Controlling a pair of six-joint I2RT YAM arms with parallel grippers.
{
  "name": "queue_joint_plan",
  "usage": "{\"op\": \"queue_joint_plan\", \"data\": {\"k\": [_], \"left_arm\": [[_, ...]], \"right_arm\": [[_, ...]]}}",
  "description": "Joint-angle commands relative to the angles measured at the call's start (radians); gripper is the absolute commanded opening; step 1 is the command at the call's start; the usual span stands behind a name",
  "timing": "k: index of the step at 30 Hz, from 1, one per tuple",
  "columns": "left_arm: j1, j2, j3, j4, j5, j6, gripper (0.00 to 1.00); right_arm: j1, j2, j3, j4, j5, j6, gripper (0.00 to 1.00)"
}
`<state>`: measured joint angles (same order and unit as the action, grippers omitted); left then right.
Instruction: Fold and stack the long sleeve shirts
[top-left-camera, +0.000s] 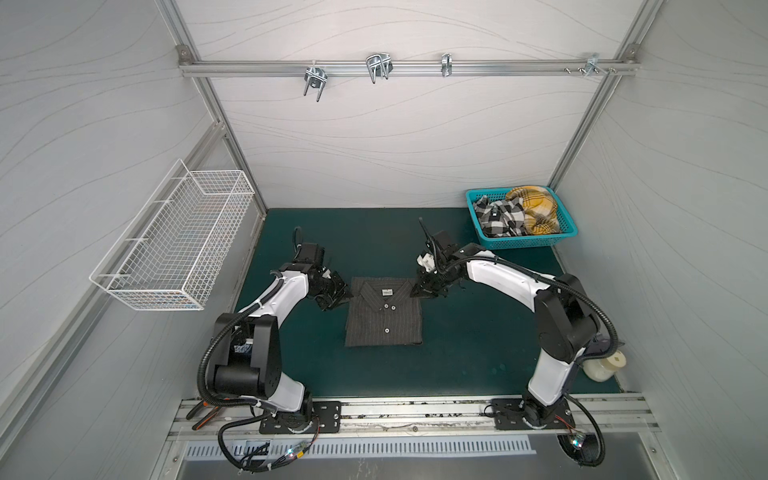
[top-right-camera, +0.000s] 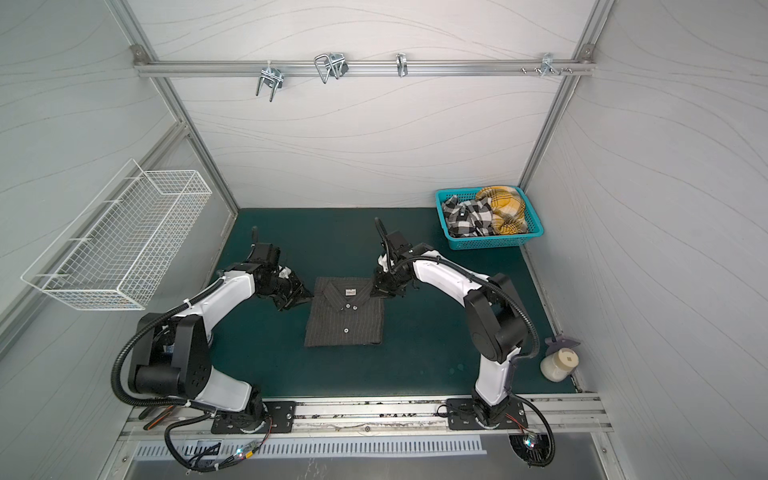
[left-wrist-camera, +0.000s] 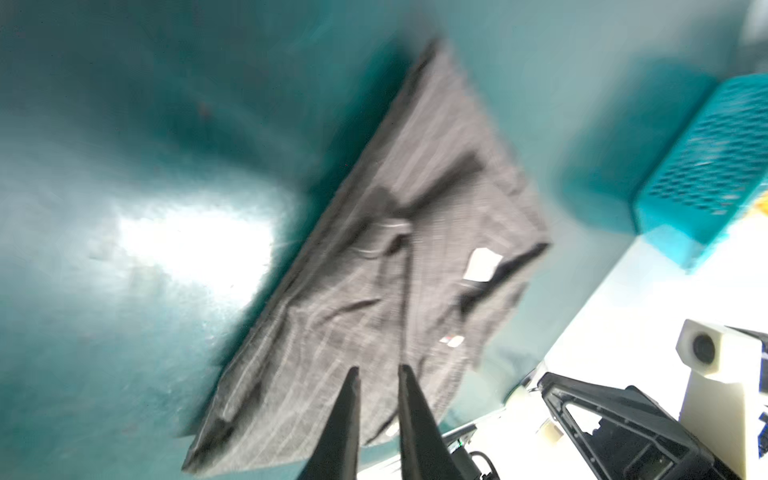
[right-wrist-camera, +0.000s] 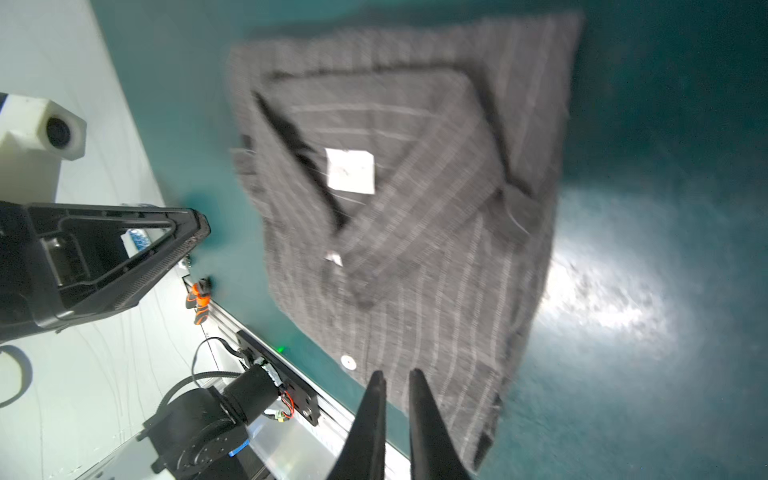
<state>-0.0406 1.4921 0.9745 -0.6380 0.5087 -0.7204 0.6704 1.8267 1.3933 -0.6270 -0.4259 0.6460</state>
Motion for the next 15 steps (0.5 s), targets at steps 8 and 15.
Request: {"op": "queue_joint_plan", "data": {"k": [8,15], "left_arm": [[0.006,0.119,0.013,0.016,0.02,0.027,0.15],[-0.005,0.176,-0.035,0.084,0.038,0.007,0.15]], "right_arm": [[0.053,0.219,0.135,-0.019,-0.038,-0.006,0.14],[0.079,0.275,0.069,-0.001,-0.005,-0.001,0.12]]}}
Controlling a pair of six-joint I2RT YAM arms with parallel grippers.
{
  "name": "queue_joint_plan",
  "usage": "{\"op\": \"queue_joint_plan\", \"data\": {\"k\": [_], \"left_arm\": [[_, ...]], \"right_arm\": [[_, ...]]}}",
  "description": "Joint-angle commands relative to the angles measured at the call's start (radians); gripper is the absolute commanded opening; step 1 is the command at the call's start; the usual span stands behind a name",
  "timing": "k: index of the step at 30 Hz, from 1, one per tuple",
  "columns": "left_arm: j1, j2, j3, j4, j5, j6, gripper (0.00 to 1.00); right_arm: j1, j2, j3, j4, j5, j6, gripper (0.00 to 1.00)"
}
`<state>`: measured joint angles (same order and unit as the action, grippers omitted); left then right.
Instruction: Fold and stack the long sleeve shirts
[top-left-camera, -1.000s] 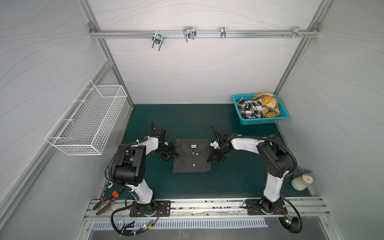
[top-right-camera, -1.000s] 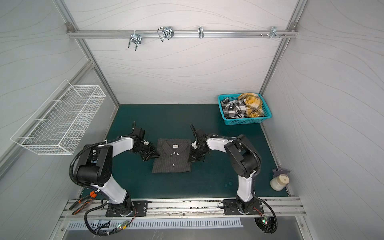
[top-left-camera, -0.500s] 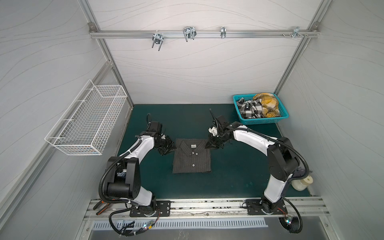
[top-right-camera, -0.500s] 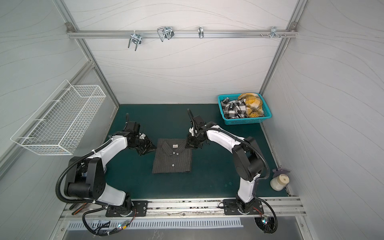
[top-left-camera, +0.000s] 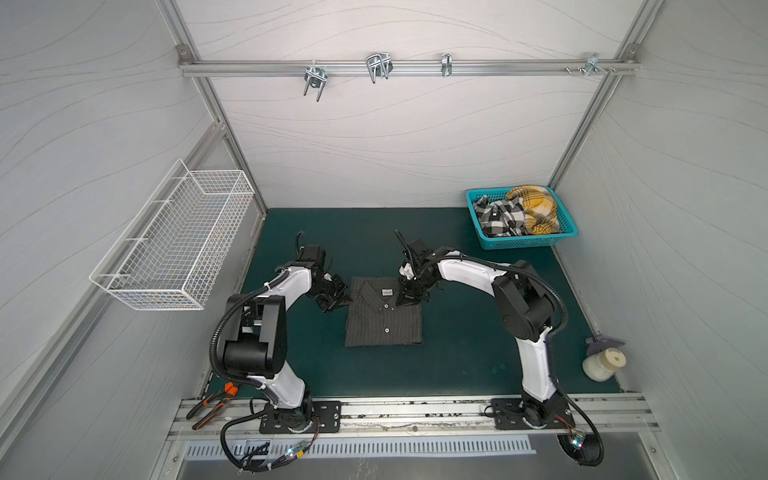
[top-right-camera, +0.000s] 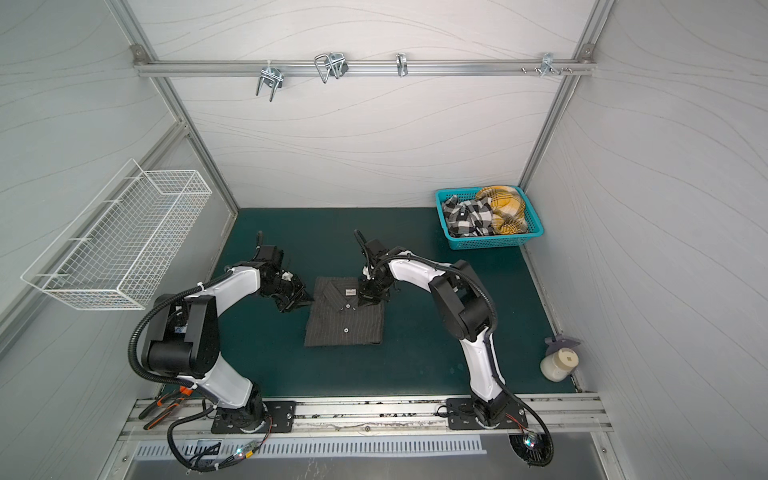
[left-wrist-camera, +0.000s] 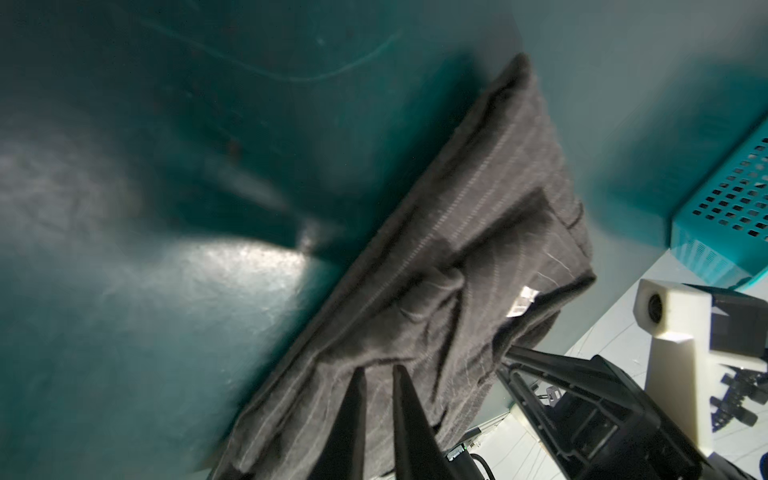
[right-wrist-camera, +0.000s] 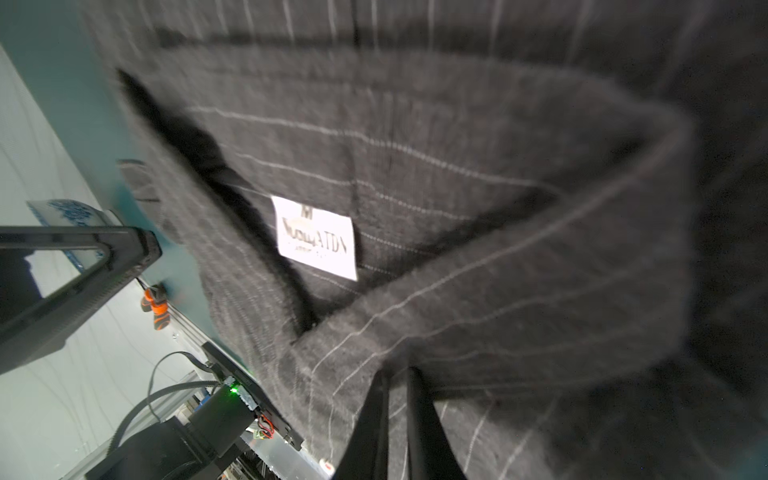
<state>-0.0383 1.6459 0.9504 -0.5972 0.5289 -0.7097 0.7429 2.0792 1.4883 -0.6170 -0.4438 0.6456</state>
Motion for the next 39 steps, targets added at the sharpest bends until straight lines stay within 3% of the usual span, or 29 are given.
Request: {"op": "queue_joint_plan", "data": {"k": [1,6,10,13,17,22,34,37,39], "left_arm": [[-0.012,0.031,-0.014,0.049,0.018,-0.005,0.15],[-0.023,0.063,-0.02,0.063,0.024,0.001,0.14],[-0.023,0.044,0.012,0.021,0.016,0.014,0.15],[-0.023,-0.023,0.052,-0.044,-0.015,0.029,0.21],[-0.02,-0.133,0.085,-0.143,-0.076,0.063,0.3],[-0.02,-0.217,0.047,-0.175,-0.074,0.066,0.31],[-0.02,-0.192,-0.119,-0.095,-0.042,0.059,0.28],[-0.02,-0.193,-0.14,-0.085,-0.041,0.058,0.36],[-0.02,-0.2,-0.138,-0.097,-0.044,0.066,0.48]], "right_arm": [[0.004,0.029,-0.039,-0.011,0.029,-0.004,0.12],[-0.003,0.033,-0.048,-0.032,0.053,-0.03,0.12],[-0.007,-0.069,-0.024,-0.078,0.067,-0.052,0.16],[-0.006,-0.177,-0.022,-0.128,0.094,-0.071,0.25],[-0.022,-0.261,-0.072,-0.145,0.105,-0.075,0.26],[-0.049,-0.221,-0.119,-0.118,0.086,-0.083,0.17],[-0.093,-0.104,-0.167,-0.028,0.047,-0.1,0.13],[-0.092,-0.121,-0.19,-0.031,0.055,-0.108,0.12],[-0.093,-0.153,-0.191,-0.058,0.086,-0.117,0.12]]}}
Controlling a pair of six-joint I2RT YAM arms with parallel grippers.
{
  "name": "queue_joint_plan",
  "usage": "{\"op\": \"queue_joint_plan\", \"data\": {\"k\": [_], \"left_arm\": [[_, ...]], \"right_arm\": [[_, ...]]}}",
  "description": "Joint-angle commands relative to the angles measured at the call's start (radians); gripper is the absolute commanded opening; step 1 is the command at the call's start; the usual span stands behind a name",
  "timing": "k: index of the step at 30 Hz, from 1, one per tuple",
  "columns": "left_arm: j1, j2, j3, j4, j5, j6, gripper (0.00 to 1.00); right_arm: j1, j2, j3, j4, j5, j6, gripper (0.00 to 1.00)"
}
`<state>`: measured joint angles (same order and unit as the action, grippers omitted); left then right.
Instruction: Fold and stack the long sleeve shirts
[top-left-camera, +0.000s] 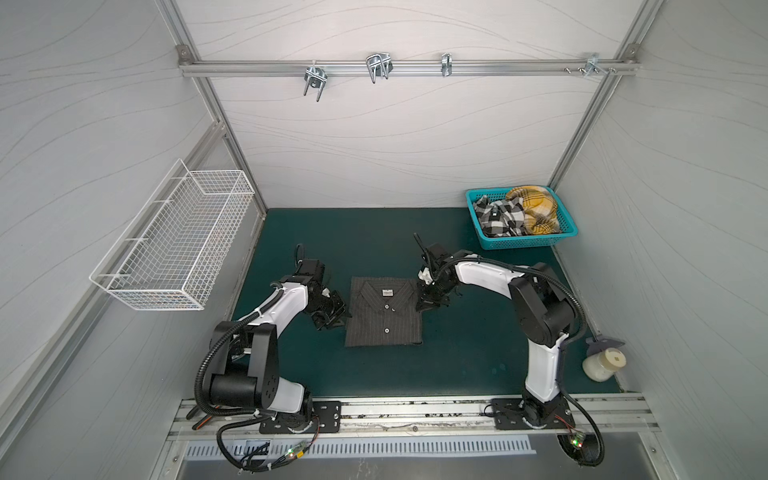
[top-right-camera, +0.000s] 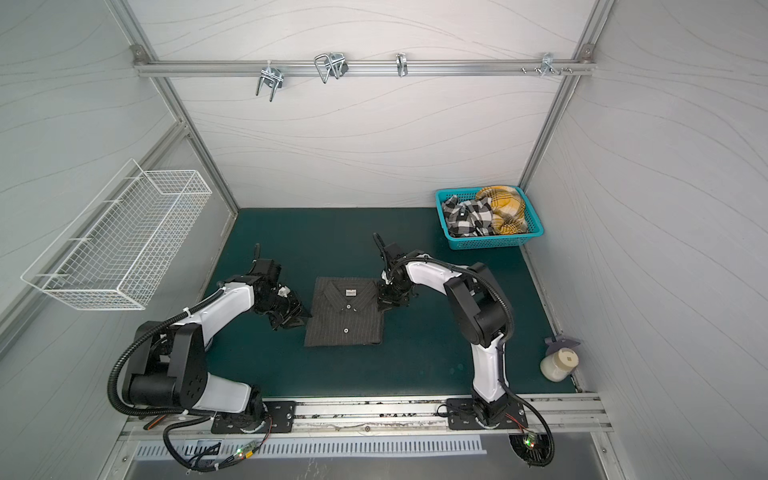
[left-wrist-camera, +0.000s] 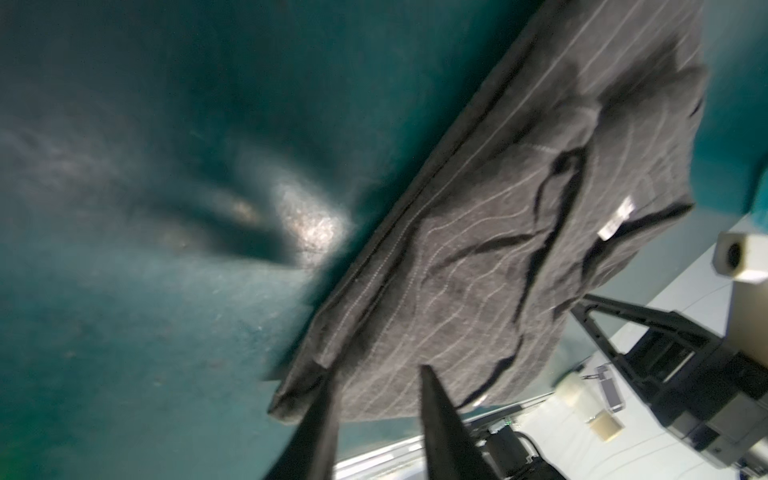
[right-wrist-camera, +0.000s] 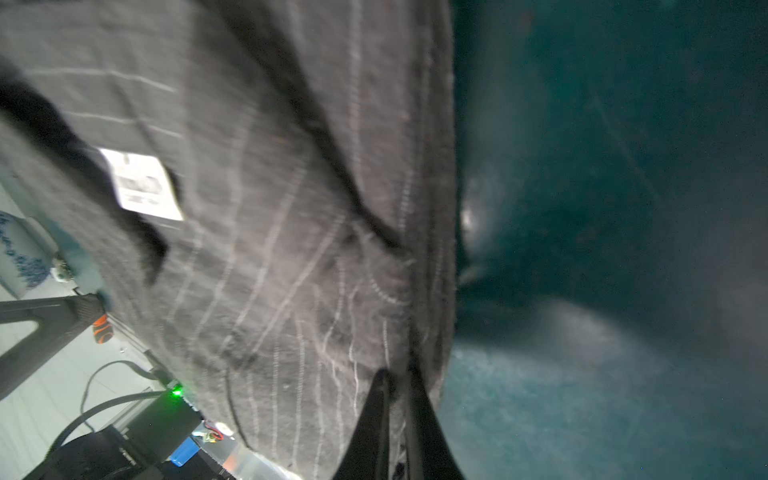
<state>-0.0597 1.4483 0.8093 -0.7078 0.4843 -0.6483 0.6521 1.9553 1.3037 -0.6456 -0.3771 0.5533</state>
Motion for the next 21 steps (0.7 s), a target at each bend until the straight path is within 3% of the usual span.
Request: {"op": "queue_joint_plan", "data": {"k": [1,3,7,15,18,21], "left_arm": [[0.001,-0.008,0.009,0.001,-0.005,0.014,0.54],[0.001,-0.025,0.022,-0.025,-0.029,0.027,0.61],[0.004,-0.042,0.059,-0.088,-0.066,0.065,0.66],[0.004,-0.018,0.092,-0.118,-0.118,0.129,0.65],[0.006,-0.007,0.105,-0.117,-0.102,0.15,0.64],[0.029,-0.007,0.092,-0.073,-0.01,0.166,0.65]], "right_arm": [[-0.002,-0.05,-0.003,-0.054,0.042,-0.033,0.13],[-0.001,-0.097,0.005,-0.091,0.08,-0.049,0.17],[-0.002,-0.221,-0.002,-0.149,0.121,-0.062,0.3],[0.034,-0.52,-0.247,-0.133,0.143,0.009,0.32],[0.027,-0.623,-0.388,-0.073,0.145,0.061,0.31],[0.01,-0.694,-0.507,-0.011,0.122,0.107,0.31]]}}
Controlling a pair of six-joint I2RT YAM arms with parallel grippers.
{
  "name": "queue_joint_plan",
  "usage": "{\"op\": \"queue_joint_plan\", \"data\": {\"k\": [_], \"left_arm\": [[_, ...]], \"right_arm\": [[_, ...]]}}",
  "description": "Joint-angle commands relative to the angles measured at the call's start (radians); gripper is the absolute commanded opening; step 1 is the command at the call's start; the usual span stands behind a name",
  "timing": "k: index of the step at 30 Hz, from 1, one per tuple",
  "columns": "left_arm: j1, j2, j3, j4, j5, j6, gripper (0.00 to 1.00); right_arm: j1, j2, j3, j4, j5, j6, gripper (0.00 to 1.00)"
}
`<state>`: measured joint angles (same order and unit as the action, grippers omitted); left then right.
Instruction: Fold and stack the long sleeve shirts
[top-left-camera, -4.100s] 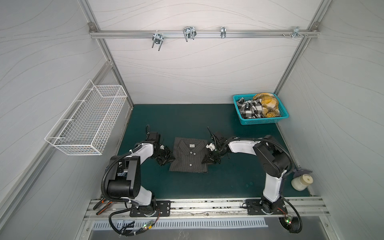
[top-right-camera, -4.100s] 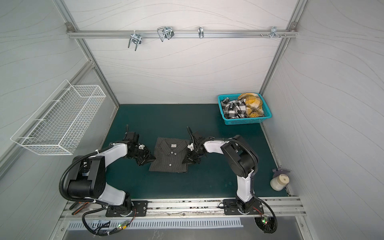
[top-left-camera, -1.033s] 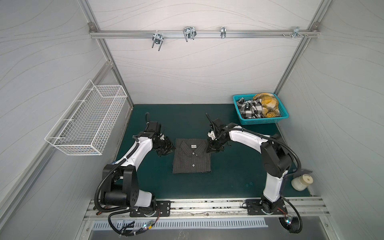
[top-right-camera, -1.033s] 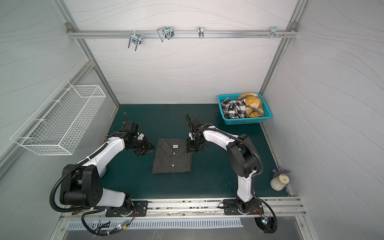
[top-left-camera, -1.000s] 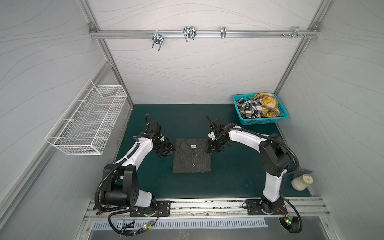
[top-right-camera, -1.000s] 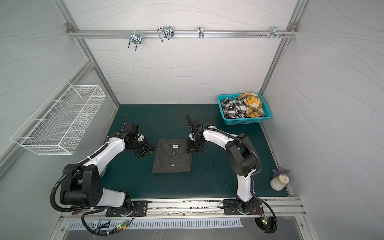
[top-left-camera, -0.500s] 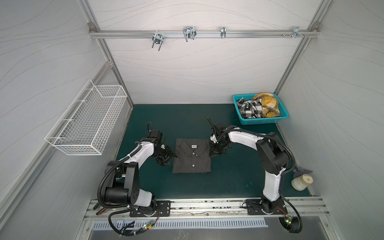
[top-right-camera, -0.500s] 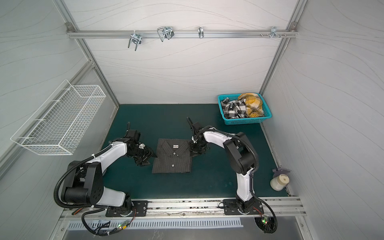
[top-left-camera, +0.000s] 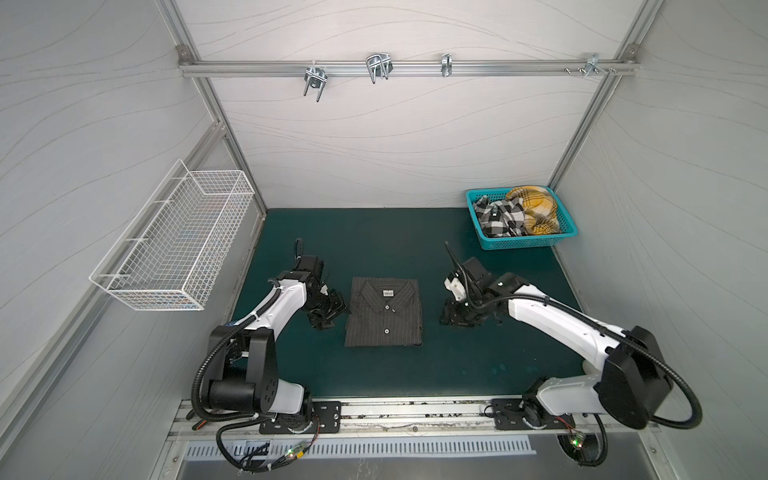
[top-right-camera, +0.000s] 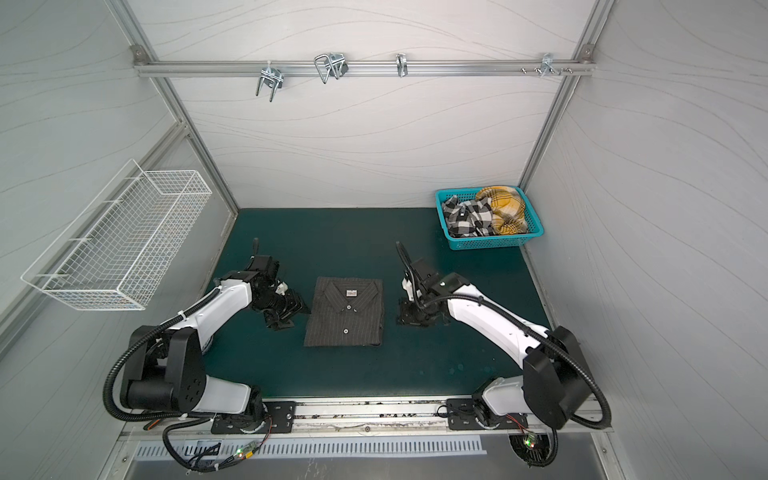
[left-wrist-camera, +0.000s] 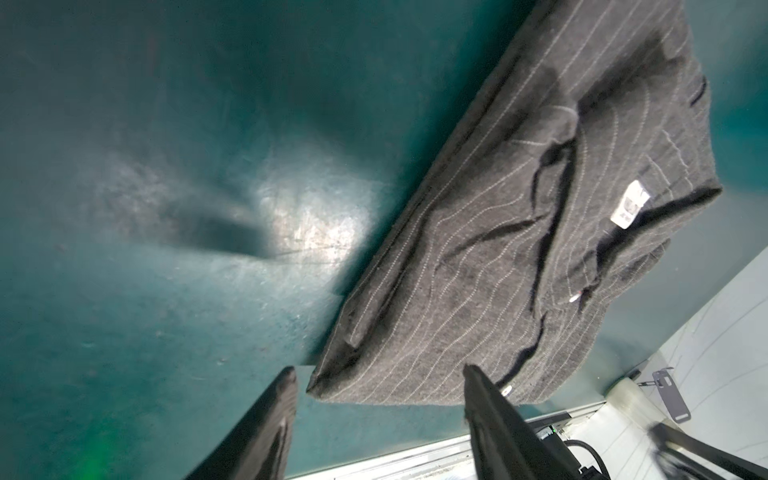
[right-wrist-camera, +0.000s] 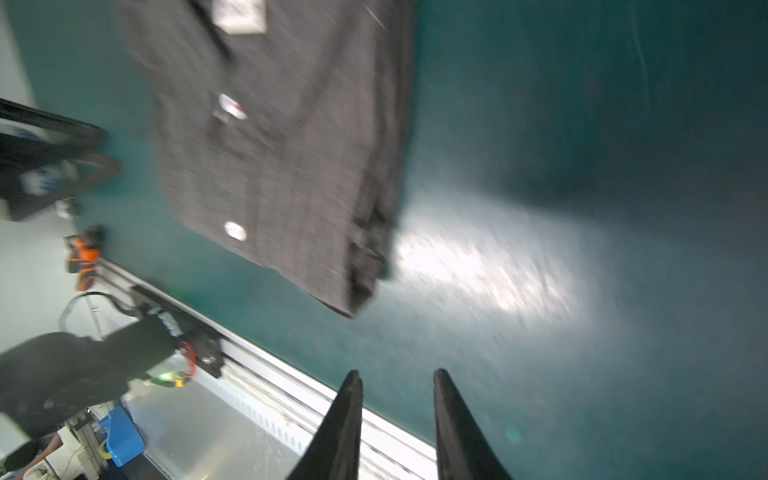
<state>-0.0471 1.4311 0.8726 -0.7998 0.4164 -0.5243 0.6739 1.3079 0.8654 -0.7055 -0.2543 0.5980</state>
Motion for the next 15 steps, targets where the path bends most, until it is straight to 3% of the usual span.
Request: {"op": "queue_joint_plan", "data": {"k": [1,5,15], "left_arm": [[0.022,0.004,0.019,0.036,0.067,0.041,0.67],[0.024,0.019,0.005,0.076,0.052,0.044,0.79],[0.0,0.121,0.037,0.132,0.035,0.03,0.77]], "right_arm": [[-0.019,-0.062,-0.097,0.068,-0.015,0.077,0.31],[-0.028,-0.064,-0.105,0.084,-0.044,0.081,0.31],[-0.036,-0.002,-0.109,0.126,-0.06,0.08,0.29]]}}
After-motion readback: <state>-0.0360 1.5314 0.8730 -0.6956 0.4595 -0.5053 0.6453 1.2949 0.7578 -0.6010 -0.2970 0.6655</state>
